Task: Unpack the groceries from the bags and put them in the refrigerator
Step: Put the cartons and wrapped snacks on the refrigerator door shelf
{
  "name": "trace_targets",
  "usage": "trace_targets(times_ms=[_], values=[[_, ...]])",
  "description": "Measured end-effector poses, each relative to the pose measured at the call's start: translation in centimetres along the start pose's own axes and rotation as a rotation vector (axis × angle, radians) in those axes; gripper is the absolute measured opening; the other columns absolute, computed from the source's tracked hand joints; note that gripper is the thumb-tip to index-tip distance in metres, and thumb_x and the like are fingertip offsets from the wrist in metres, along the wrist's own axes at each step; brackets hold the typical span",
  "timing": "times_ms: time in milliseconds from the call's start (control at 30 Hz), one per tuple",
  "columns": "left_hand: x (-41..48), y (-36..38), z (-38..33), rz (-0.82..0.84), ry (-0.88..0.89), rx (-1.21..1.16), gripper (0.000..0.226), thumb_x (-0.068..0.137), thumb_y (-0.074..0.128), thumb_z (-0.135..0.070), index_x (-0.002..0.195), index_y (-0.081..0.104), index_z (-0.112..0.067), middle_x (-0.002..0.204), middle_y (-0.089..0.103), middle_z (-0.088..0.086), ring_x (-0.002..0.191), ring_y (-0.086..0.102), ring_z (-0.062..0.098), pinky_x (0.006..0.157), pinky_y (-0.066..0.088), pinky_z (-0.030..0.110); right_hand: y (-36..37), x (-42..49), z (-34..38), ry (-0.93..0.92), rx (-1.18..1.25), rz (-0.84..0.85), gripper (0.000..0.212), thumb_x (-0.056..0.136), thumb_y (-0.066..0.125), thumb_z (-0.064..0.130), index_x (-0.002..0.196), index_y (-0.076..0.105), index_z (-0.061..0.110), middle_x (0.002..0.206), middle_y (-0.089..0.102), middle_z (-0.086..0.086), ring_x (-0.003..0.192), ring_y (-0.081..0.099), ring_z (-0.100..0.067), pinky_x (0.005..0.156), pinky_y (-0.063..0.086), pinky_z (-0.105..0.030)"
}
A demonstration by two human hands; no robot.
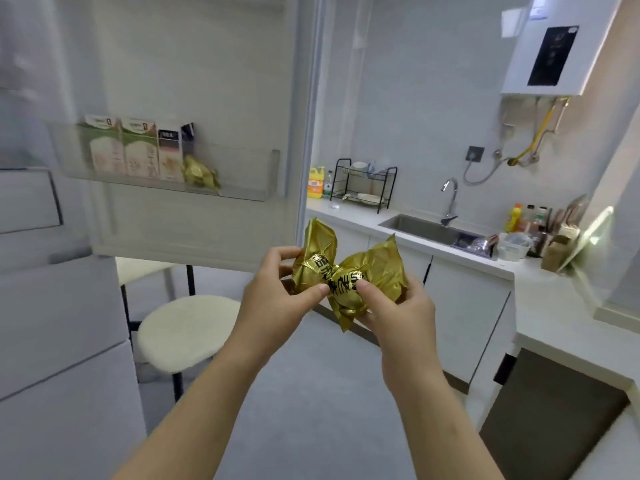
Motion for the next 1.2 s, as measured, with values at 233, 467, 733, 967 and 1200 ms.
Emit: trace_targets(times_ms=[233, 467, 733, 967, 1200], values=[[7.4, -10.0, 1.4, -0.052, 0.084, 0.01, 0.044, 0.076, 0.075, -0.015, 0.101, 0.048, -0.039, 0.101, 0.063, -0.008, 0.096, 0.062, 0.012, 0.079, 0.053, 0.028, 11.8, 4.4, -0.3, -0.073, 0.04, 0.044, 0.017, 0.083, 0.066, 0.004, 0.083, 0.064, 0.021, 0.083, 0.071, -0.006, 0.082, 0.07, -0.023, 0.073, 0.059, -0.034], [14.0, -18.0, 0.4, -0.074, 0.213, 0.061, 0.046, 0.076, 0.076, -0.018, 0.108, 0.047, -0.033, 0.101, 0.062, -0.013, 0.094, 0.061, 0.005, 0.079, 0.054, 0.027, 21.2, 8.4, 0.9, -0.179, 0.092, 0.055, 0.015, 0.082, 0.066, 0.004, 0.083, 0.063, 0.018, 0.086, 0.07, -0.01, 0.085, 0.069, -0.027, 0.077, 0.058, -0.04], [20.7, -22.0, -2.9, -0.06, 0.329, 0.05, 0.047, 0.072, 0.078, -0.014, 0.103, 0.047, -0.032, 0.101, 0.061, -0.011, 0.095, 0.062, 0.008, 0.083, 0.055, 0.033, 26.4, 13.3, 4.4, -0.302, 0.112, 0.055, 0.013, 0.083, 0.066, 0.004, 0.085, 0.062, 0.016, 0.092, 0.069, -0.013, 0.084, 0.07, -0.024, 0.07, 0.059, -0.035], [26.9, -22.4, -4.2, 0.035, 0.311, 0.047, 0.046, 0.073, 0.076, -0.011, 0.103, 0.046, -0.03, 0.098, 0.061, -0.004, 0.084, 0.065, 0.012, 0.068, 0.058, 0.029, 28.2, 18.6, 6.0, -0.397, 0.046, 0.087, 0.015, 0.082, 0.066, 0.003, 0.08, 0.061, 0.017, 0.085, 0.069, -0.01, 0.083, 0.07, -0.026, 0.071, 0.06, -0.038], [32.2, -20.3, -4.0, 0.157, 0.315, 0.296, 0.075, 0.072, 0.075, -0.015, 0.129, 0.032, -0.038, 0.095, 0.059, -0.004, 0.082, 0.065, 0.013, 0.066, 0.055, 0.025, 27.5, 24.3, 6.0, -0.393, -0.109, 0.15, 0.014, 0.082, 0.066, 0.001, 0.083, 0.062, 0.014, 0.084, 0.07, -0.01, 0.079, 0.071, -0.024, 0.07, 0.059, -0.043]])
Point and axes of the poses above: each hand's wrist, its own x-axis towards the middle knuckle, its own y-axis out of the palm, z = x × y, the point moved 4 cm from there along x, towards the middle knuckle
